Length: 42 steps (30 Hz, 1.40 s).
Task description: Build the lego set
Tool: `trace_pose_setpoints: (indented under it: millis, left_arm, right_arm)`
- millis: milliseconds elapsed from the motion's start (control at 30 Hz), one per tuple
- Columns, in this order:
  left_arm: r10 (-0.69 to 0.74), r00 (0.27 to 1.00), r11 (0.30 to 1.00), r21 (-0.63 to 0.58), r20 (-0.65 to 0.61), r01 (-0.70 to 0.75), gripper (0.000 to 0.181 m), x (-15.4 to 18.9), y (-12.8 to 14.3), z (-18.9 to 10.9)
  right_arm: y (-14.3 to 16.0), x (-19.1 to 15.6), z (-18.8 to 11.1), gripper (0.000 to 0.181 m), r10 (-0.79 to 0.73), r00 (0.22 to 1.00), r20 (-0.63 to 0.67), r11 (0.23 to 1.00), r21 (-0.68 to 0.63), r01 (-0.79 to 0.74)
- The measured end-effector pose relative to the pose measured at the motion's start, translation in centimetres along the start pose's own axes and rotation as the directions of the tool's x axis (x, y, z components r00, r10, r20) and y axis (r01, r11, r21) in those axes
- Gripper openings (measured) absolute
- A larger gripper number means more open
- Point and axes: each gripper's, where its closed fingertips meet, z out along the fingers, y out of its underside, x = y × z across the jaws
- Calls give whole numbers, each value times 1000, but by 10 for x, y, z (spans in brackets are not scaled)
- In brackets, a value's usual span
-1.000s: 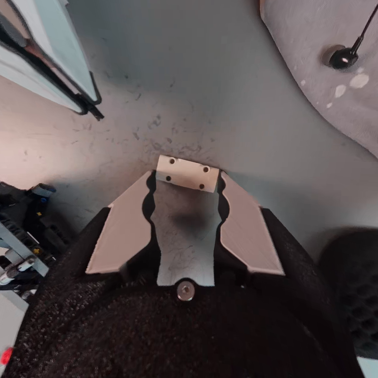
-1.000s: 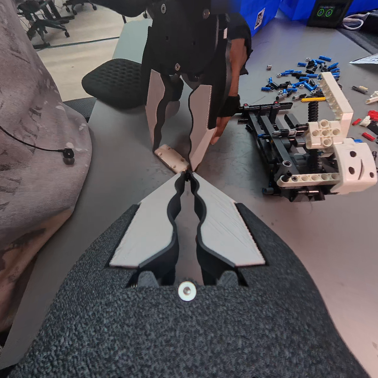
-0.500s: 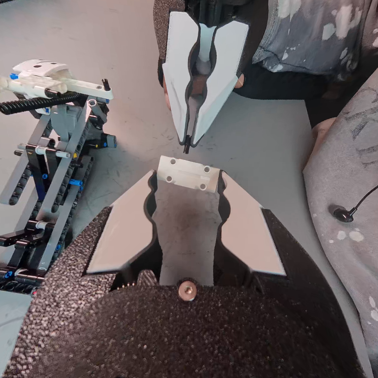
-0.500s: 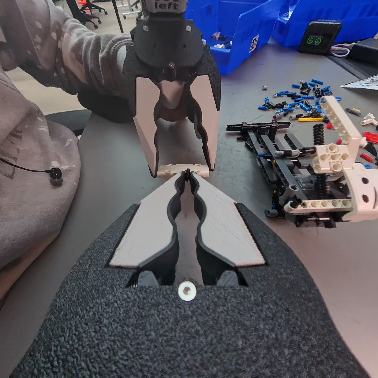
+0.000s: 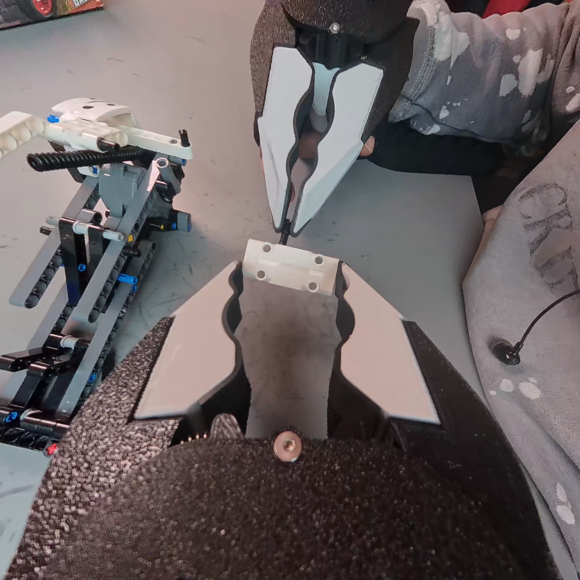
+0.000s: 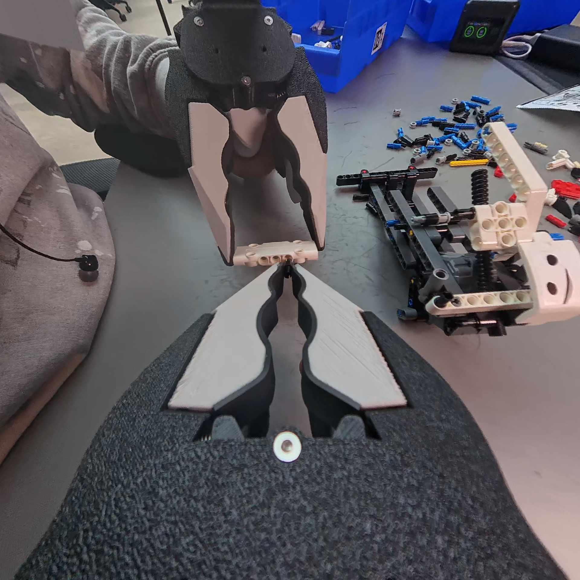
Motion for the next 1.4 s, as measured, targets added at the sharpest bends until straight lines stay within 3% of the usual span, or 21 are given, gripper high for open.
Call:
trace_pose_setpoints:
  millis: [467,633,967,1167,1400]
  left_arm:
    - [67,996,996,-65,58,-63,59,-1,8,10]
    - [82,994,984,-163,76,-69,60,-2,21,19]
    - [90,994,969,-235,55,-74,60,3,33,23]
    - [63,997,973,-225,34,-54,54,7,34,18]
    - [103,995,978,-184,3,-101,50,6,30,7]
  right_arm:
    - [10,0,3,4,30,999,17,997,-66,-29]
    - [16,-1,9,4,30,999,22,993,-118,-28]
    - [15,-6,19,4,-13,999,49,981,-191,22]
    - [24,-8,22,4,-85,991,99,931,-347,114]
    - [10,1,-2,4,-42,999,17,956,-290,45]
